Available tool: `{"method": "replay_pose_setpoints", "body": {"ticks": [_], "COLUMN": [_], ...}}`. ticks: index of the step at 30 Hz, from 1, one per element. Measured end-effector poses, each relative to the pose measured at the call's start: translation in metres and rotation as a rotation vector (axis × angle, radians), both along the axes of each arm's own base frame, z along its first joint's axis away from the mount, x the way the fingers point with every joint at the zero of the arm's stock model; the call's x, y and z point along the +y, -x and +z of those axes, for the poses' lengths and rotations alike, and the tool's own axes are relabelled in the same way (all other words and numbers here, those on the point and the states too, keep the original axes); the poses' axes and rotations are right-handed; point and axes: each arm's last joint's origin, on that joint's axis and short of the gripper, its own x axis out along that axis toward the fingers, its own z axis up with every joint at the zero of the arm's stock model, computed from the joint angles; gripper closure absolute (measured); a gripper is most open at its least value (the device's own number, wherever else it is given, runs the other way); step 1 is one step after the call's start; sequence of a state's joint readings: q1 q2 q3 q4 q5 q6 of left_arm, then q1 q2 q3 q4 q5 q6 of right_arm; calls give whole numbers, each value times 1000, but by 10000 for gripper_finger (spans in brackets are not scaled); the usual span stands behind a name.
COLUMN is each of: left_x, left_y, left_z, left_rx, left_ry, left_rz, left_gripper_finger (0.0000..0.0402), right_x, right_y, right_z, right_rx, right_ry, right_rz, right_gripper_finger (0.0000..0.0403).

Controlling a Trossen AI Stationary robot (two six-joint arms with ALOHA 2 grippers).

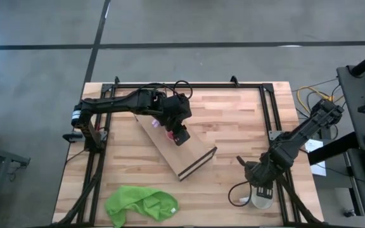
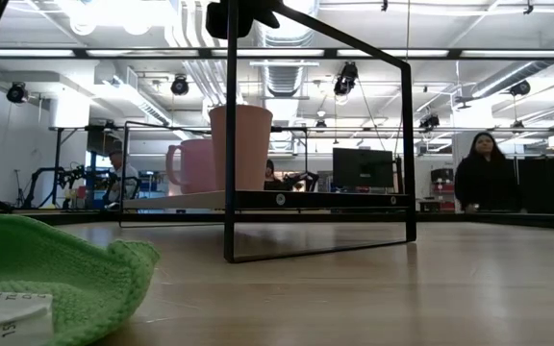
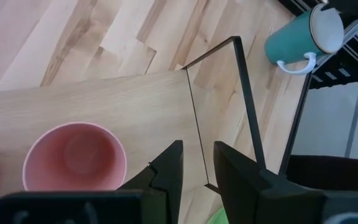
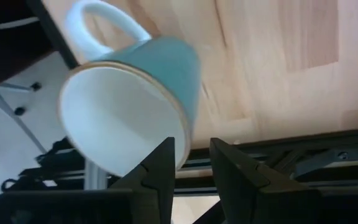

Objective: Stack small to large cups/mugs on shelf
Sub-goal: Put the blue mug on the shelf

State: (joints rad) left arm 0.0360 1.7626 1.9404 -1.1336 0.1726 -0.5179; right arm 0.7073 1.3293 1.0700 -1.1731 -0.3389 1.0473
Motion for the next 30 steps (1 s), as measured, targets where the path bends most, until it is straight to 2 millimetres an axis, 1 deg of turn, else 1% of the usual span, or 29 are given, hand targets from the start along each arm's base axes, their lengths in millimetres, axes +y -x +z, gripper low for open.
{"method": "replay_pose_setpoints", "body": {"ticks": [3, 6, 9, 14, 30], "left_x": [0, 0, -1, -1, -2], "left_y": [0, 0, 0, 0, 0], "left_z": [0, 0, 0, 0, -1], "left_rx": [1, 1, 1, 3, 3], "left_ry": [0, 1, 1, 1, 1], "left_rz": [-1, -2, -3, -6, -8], "left_gripper_finger": [327, 327, 327, 327, 327], "right_x": [4, 9, 12, 14, 13], "right_y": [-1, -2, -2, 0, -1], "right_z": [6, 8, 5, -5, -9], "right_rx": [-20, -24, -14, 13, -10], "right_ry": [-17, -18, -4, 43, 75], "right_rz": [11, 24, 24, 2, -3], "right_gripper_finger": [307, 307, 307, 307, 307]}}
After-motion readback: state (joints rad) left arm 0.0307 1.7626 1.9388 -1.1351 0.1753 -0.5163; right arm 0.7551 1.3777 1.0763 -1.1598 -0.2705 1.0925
